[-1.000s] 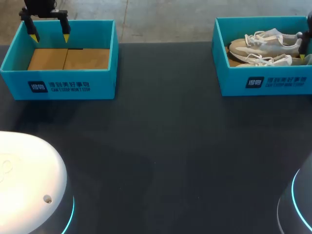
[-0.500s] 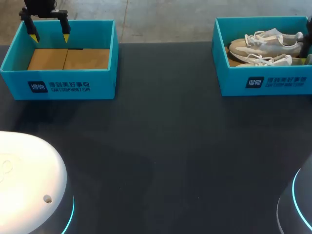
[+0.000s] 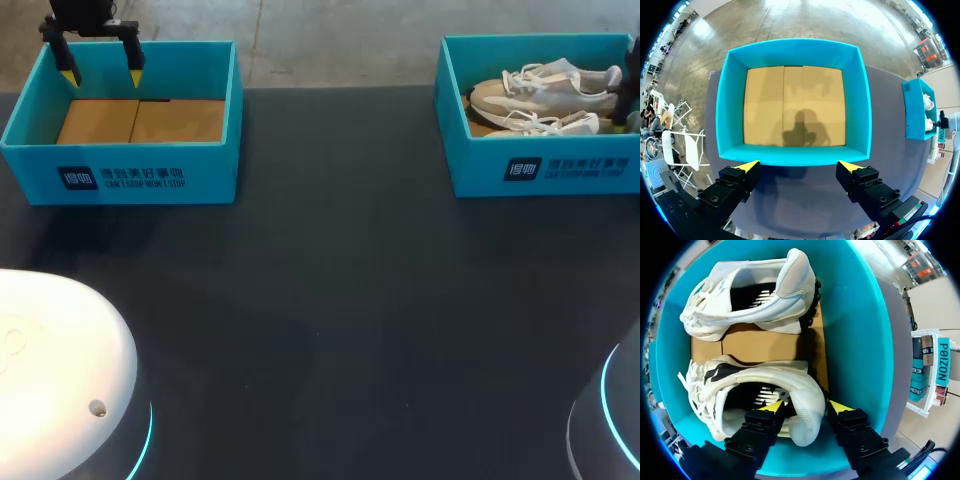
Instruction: Take the shoe out of the shoebox, open the shoe tongue, remove and reinsert the insole, then place the shoe into the shoebox
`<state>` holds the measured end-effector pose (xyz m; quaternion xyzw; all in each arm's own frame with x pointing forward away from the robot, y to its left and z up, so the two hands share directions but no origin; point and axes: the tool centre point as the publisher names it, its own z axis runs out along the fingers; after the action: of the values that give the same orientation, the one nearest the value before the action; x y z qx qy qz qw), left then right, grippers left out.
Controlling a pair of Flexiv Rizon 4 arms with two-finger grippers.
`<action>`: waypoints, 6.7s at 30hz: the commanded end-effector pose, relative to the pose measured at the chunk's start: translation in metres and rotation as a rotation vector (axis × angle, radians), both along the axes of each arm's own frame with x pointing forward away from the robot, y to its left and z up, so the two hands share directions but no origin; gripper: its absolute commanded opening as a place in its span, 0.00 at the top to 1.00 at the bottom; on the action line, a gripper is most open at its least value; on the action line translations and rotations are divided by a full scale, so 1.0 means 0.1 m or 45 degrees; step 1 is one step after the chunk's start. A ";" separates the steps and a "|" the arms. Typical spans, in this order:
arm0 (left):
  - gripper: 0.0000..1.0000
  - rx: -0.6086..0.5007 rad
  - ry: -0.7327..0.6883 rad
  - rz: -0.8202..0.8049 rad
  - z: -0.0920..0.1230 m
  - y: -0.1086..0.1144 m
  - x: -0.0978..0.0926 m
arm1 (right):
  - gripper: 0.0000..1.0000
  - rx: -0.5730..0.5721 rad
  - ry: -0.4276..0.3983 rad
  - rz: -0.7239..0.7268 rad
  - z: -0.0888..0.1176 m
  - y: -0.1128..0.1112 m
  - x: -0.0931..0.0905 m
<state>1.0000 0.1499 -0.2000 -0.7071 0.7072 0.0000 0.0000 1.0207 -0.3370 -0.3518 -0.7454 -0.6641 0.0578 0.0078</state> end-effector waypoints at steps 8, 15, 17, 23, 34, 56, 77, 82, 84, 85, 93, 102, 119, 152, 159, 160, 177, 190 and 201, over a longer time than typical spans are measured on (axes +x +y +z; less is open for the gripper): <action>0.00 0.000 0.000 0.000 0.00 0.00 0.00 | 0.27 0.020 0.027 -0.006 -0.12 0.00 0.04; 0.00 0.000 0.000 0.000 0.00 0.00 0.00 | 0.32 0.026 0.037 -0.010 -0.17 -0.02 0.03; 0.00 0.000 0.000 0.000 0.00 0.00 0.00 | 0.31 0.034 0.043 -0.013 -0.19 -0.02 0.02; 0.00 0.000 0.000 0.000 0.00 0.00 0.00 | 0.25 0.046 0.066 -0.014 -0.26 0.01 -0.01; 0.00 0.000 0.000 0.000 0.00 0.00 0.00 | 0.43 0.062 0.067 -0.025 -0.29 0.00 -0.02; 0.00 0.000 0.000 0.000 0.00 0.00 0.00 | 1.00 0.046 0.066 -0.043 -0.37 0.02 -0.05; 0.00 0.000 0.000 0.000 0.00 0.00 0.00 | 1.00 -0.016 -0.003 -0.051 0.11 0.03 0.04; 0.00 0.000 0.000 0.000 0.00 0.00 0.00 | 1.00 -0.017 -0.003 -0.055 0.16 0.02 0.06; 0.00 0.000 0.000 0.000 0.00 0.00 0.00 | 1.00 -0.020 -0.006 -0.057 0.19 0.02 0.08; 0.00 0.000 0.000 0.000 0.00 0.00 0.00 | 1.00 -0.021 -0.007 -0.057 0.21 0.01 0.09; 0.00 0.000 0.000 0.000 0.00 0.00 0.00 | 1.00 -0.033 -0.031 -0.039 0.41 0.02 0.13; 0.00 0.000 0.000 0.000 0.00 0.00 0.00 | 1.00 -0.050 -0.045 -0.030 0.81 0.04 0.16; 0.00 0.000 0.000 0.000 0.00 0.00 0.00 | 1.00 -0.111 -0.040 -0.041 1.69 0.29 0.08; 0.00 0.000 0.000 0.000 0.00 0.00 0.00 | 1.00 -0.058 -0.039 -0.129 2.06 0.86 -0.66; 0.00 0.000 0.000 0.000 0.00 0.00 0.00 | 1.00 -0.058 -0.039 -0.129 2.06 0.86 -0.66; 0.00 0.000 0.000 0.000 0.00 0.00 0.00 | 1.00 -0.058 -0.039 -0.129 2.06 0.86 -0.66; 0.00 0.000 0.000 0.000 0.00 0.00 0.00 | 1.00 -0.026 -0.059 -0.185 1.74 1.64 -1.46; 0.00 0.000 0.000 0.000 0.00 0.00 0.00 | 1.00 -0.051 -0.063 -0.211 1.47 2.30 -1.88; 0.00 0.000 0.000 0.000 0.00 0.00 0.00 | 1.00 -0.010 -0.051 -0.110 1.10 2.80 -2.20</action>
<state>1.0001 0.1498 -0.2000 -0.7070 0.7072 0.0001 0.0000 0.8082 -0.0661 -0.2318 -0.7743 -0.6305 0.0545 0.0059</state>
